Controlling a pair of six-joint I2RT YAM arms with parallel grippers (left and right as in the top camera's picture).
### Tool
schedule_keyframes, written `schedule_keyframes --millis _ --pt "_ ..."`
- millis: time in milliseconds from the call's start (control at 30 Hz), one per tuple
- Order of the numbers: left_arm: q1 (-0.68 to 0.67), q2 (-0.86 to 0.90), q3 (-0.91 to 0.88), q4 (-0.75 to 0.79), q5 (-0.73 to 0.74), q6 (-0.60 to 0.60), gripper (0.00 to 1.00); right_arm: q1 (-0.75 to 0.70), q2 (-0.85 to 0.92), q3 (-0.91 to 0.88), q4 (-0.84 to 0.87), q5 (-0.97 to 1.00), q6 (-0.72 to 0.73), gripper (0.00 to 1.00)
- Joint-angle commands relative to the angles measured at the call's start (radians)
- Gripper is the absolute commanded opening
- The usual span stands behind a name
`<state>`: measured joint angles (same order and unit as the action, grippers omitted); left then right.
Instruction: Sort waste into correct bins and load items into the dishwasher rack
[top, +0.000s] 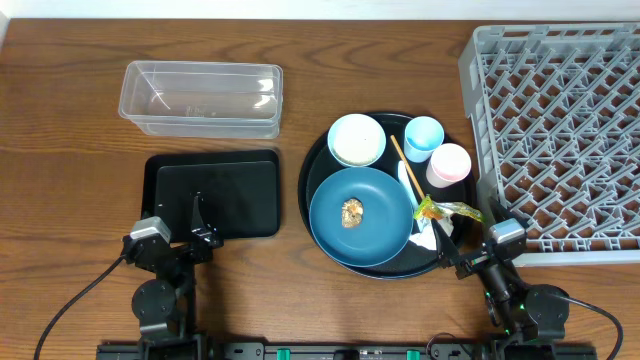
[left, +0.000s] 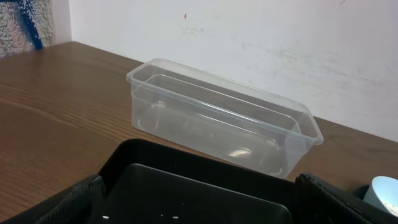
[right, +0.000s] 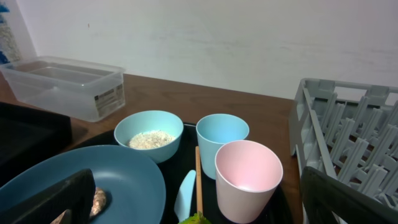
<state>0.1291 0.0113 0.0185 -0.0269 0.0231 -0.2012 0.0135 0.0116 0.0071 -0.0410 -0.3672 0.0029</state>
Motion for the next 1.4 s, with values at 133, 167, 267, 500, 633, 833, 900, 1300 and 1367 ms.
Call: schedule_keyframes --millis 133,167,267,500,633,833,900,1300,1367 --pt "0.005 0.001 -0.014 -0.043 -0.015 0.021 0.98 -0.007 -0.004 -0.002 -0.004 -0.003 -0.011 0.99" --pt "0.005 0.001 -0.014 -0.043 -0.015 0.021 0.98 -0.007 -0.004 -0.002 -0.004 -0.003 -0.011 0.99" --pt "0.005 0.001 -0.014 -0.043 -0.015 0.021 0.98 -0.007 -0.004 -0.002 -0.004 -0.003 -0.011 0.99" --pt "0.005 0.001 -0.014 -0.043 -0.015 0.021 0.98 -0.007 -0.004 -0.002 -0.004 -0.003 -0.011 0.99" --pt "0.005 0.001 -0.014 -0.043 -0.015 0.021 0.98 -0.007 -0.004 -0.002 -0.004 -0.003 -0.011 0.99" --pt "0.005 0.001 -0.014 -0.043 -0.015 0.021 0.98 -0.007 -0.004 -0.002 -0.004 -0.003 -0.011 0.99" --pt "0.005 0.001 -0.014 -0.043 -0.015 0.021 0.98 -0.007 -0.004 -0.002 -0.004 -0.003 -0.011 0.99" --pt "-0.016 0.007 -0.014 -0.043 -0.015 0.021 0.98 -0.007 -0.004 -0.002 -0.004 -0.003 -0.011 0.99" --pt "-0.016 0.007 -0.014 -0.043 -0.015 0.021 0.98 -0.007 -0.004 -0.002 -0.004 -0.003 -0.011 0.99"
